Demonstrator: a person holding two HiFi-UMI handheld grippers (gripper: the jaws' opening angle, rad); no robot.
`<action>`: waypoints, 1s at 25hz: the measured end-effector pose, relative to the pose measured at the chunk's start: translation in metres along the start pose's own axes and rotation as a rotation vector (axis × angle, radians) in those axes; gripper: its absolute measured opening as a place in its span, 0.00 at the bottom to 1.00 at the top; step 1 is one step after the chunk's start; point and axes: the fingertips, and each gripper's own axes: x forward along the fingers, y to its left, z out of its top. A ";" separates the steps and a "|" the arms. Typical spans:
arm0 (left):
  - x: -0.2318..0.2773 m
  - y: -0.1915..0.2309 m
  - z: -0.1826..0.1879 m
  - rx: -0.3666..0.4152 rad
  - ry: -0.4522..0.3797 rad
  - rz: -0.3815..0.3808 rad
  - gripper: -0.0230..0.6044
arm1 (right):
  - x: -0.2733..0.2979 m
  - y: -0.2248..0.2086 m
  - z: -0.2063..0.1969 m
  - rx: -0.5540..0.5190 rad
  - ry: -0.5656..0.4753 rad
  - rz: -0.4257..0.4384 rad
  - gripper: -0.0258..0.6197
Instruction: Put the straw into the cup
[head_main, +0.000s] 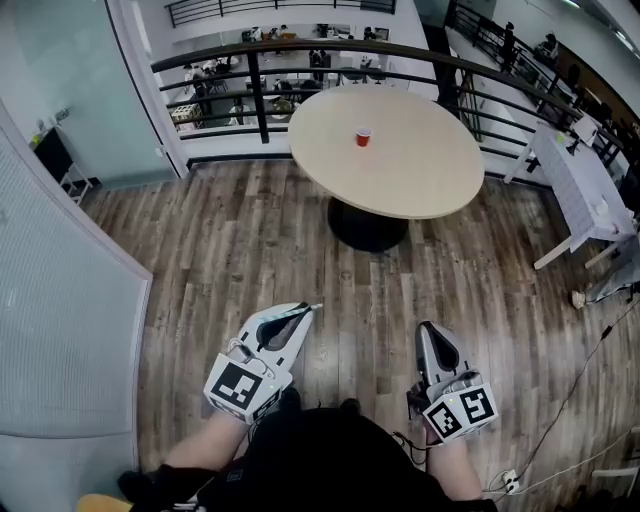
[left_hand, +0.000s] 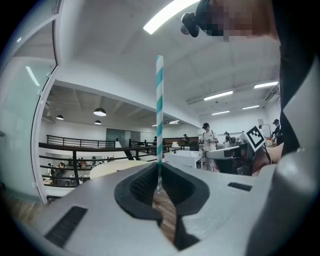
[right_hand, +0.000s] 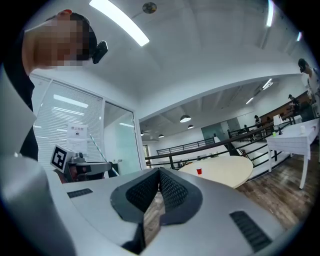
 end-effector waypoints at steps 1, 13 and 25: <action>0.002 -0.002 0.000 -0.001 0.000 -0.001 0.08 | -0.002 -0.002 0.000 0.004 -0.001 0.000 0.07; 0.037 -0.053 0.001 -0.020 -0.009 -0.015 0.08 | -0.048 -0.054 0.003 0.028 -0.002 -0.014 0.07; 0.078 -0.086 0.012 -0.002 -0.003 -0.011 0.08 | -0.065 -0.103 0.002 0.062 0.000 -0.006 0.07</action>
